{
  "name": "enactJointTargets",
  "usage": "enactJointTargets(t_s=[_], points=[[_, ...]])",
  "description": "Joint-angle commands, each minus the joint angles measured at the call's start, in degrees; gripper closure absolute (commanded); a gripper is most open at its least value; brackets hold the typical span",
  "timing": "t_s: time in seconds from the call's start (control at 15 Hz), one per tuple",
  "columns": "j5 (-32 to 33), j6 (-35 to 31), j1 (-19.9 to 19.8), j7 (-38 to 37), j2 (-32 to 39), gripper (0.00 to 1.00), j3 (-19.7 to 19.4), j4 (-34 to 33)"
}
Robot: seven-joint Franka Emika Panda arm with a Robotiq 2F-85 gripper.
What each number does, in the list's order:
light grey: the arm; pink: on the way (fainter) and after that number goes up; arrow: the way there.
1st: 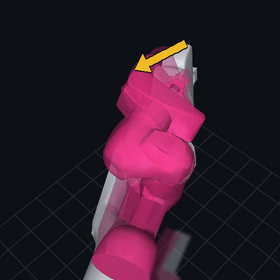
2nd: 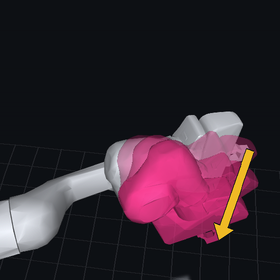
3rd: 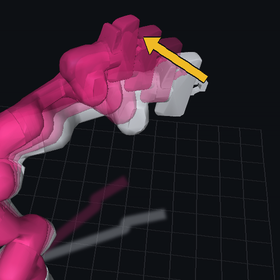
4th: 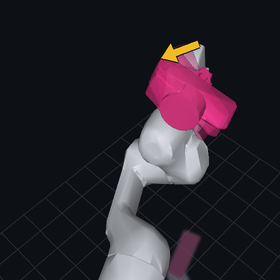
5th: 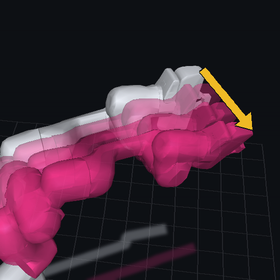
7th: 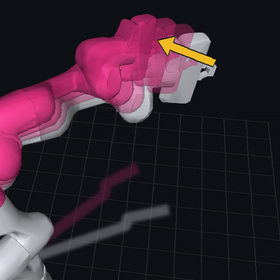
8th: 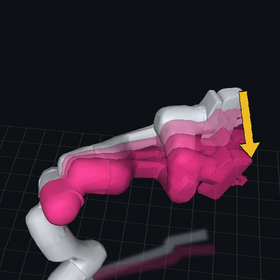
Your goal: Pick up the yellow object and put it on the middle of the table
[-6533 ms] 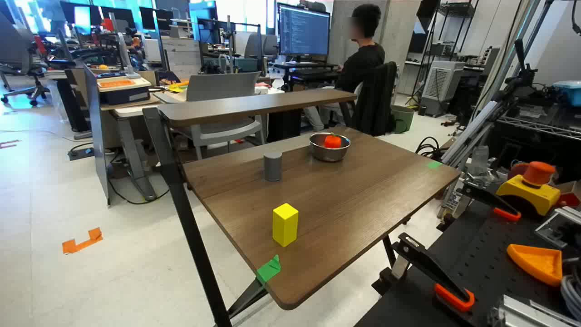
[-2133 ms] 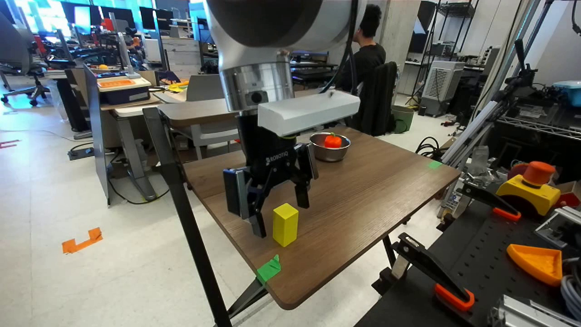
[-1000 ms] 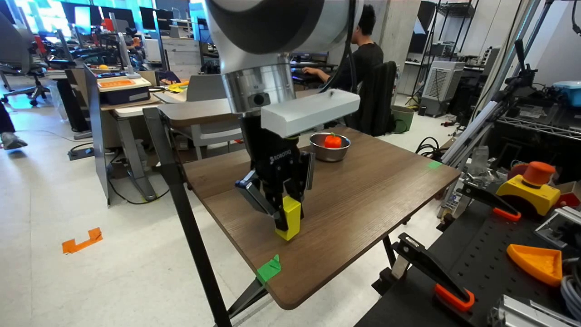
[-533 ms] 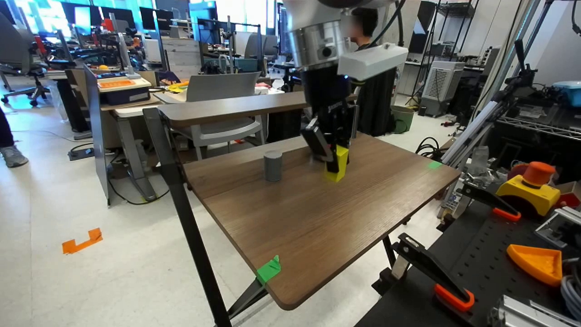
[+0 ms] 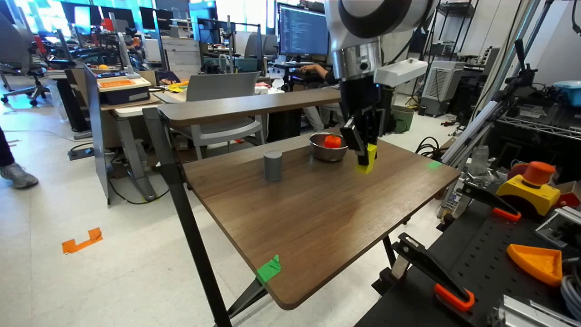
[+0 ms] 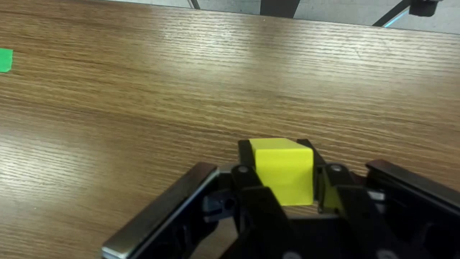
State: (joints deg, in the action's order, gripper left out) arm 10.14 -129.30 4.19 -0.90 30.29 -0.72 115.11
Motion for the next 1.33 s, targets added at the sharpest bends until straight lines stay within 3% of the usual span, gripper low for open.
enactJointTargets(t_s=[0.0, 0.4, 0.47, 0.6, 0.93, 1.07, 1.13, 1.27], points=[[-1.9, 1.0, -1.8, 2.9, 6.4, 0.91, 0.9, -5.2], [-2.4, 2.7, -1.8, 3.1, 11.1, 0.91, 1.1, -10.0], [-2.5, 2.8, -1.8, 3.3, 10.8, 0.41, 1.3, -10.0], [-1.9, 2.6, -1.4, 4.0, 9.3, 0.34, 1.8, -8.8], [-1.8, 1.4, 0.2, 6.6, -1.3, 0.01, 5.0, 1.3], [-2.2, 0.7, 1.9, 2.6, -7.0, 0.00, 5.8, 6.8], [-1.6, 1.7, 1.1, 4.2, 0.5, 0.00, 4.9, -0.6], [-1.5, 1.8, 2.0, 3.6, -2.0, 0.00, 5.2, 1.2]])
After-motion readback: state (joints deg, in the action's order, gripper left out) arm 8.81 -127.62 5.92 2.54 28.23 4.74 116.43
